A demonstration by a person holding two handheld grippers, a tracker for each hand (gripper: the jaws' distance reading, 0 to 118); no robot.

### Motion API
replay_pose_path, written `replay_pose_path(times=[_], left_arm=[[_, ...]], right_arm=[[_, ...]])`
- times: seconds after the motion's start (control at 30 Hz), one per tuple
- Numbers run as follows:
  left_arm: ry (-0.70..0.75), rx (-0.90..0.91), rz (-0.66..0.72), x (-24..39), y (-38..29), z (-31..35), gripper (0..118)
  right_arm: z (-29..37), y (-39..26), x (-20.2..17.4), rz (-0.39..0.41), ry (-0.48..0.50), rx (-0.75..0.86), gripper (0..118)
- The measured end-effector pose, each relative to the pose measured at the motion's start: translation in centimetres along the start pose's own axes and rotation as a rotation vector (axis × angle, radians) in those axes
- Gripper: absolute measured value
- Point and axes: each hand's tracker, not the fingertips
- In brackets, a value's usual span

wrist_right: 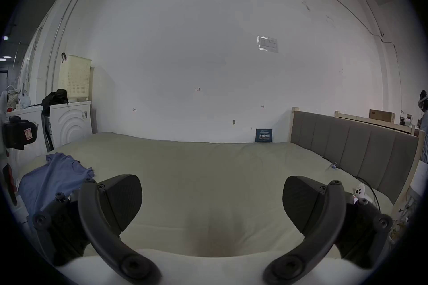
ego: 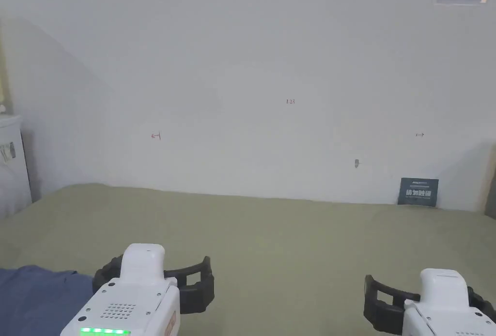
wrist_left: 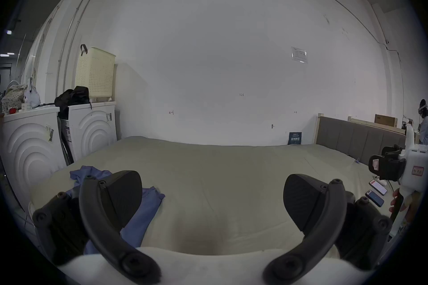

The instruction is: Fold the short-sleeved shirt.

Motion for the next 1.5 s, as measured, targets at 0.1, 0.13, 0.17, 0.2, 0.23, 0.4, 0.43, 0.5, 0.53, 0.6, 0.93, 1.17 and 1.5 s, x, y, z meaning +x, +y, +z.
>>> replay_pose_path(times=[0.1, 0.13, 0.17, 0.2, 0.23, 0.4, 0.43, 0.5, 0.53, 0.6, 0.93, 1.17, 1.5], left_arm=[[0.005, -0.005, 0.000, -0.16, -0.14, -0.06, 118], [0.009, -0.008, -0.002, -0.19, -0.18, -0.08, 118], [0.009, -0.010, -0.001, -0.25, -0.24, -0.07, 118], [0.008, -0.011, 0.001, -0.33, -0.31, -0.04, 118], [0.009, -0.011, 0.003, -0.37, -0.34, -0.01, 118], [0.013, -0.011, 0.001, -0.32, -0.43, 0.05, 118], [0.013, -0.012, 0.000, -0.27, -0.44, 0.03, 118], [0.015, -0.012, -0.003, -0.20, -0.43, 0.01, 118], [0.017, -0.012, -0.003, -0.16, -0.41, 0.01, 118], [0.021, -0.009, -0.003, -0.11, -0.37, 0.00, 118], [0.027, -0.004, 0.014, -0.01, -0.07, -0.23, 118], [0.009, -0.008, -0.004, 0.09, -0.21, -0.01, 118], [0.004, -0.014, 0.041, -0.42, 0.10, -0.15, 118]], right_arm=[[0.09, -0.05, -0.04, 0.007, 0.001, 0.000, 118], [0.13, -0.06, -0.04, 0.009, -0.002, 0.001, 118], [0.15, -0.07, -0.02, 0.010, -0.003, 0.001, 118], [0.18, -0.07, -0.02, 0.009, -0.004, 0.001, 118], [0.18, -0.08, -0.02, 0.011, -0.006, -0.001, 118], [0.16, -0.30, -0.17, 0.047, -0.024, -0.004, 118], [0.17, -0.29, -0.16, 0.044, -0.021, -0.005, 118], [0.15, -0.33, -0.08, 0.037, -0.019, -0.007, 118], [0.17, -0.30, -0.05, 0.035, -0.020, -0.006, 118], [0.19, -0.21, -0.02, 0.032, -0.023, -0.002, 118], [0.33, 0.25, -0.09, 0.041, -0.024, 0.011, 118], [0.21, 0.01, -0.14, 0.043, -0.028, 0.003, 118], [0.23, 0.08, -0.31, 0.028, -0.021, 0.003, 118]])
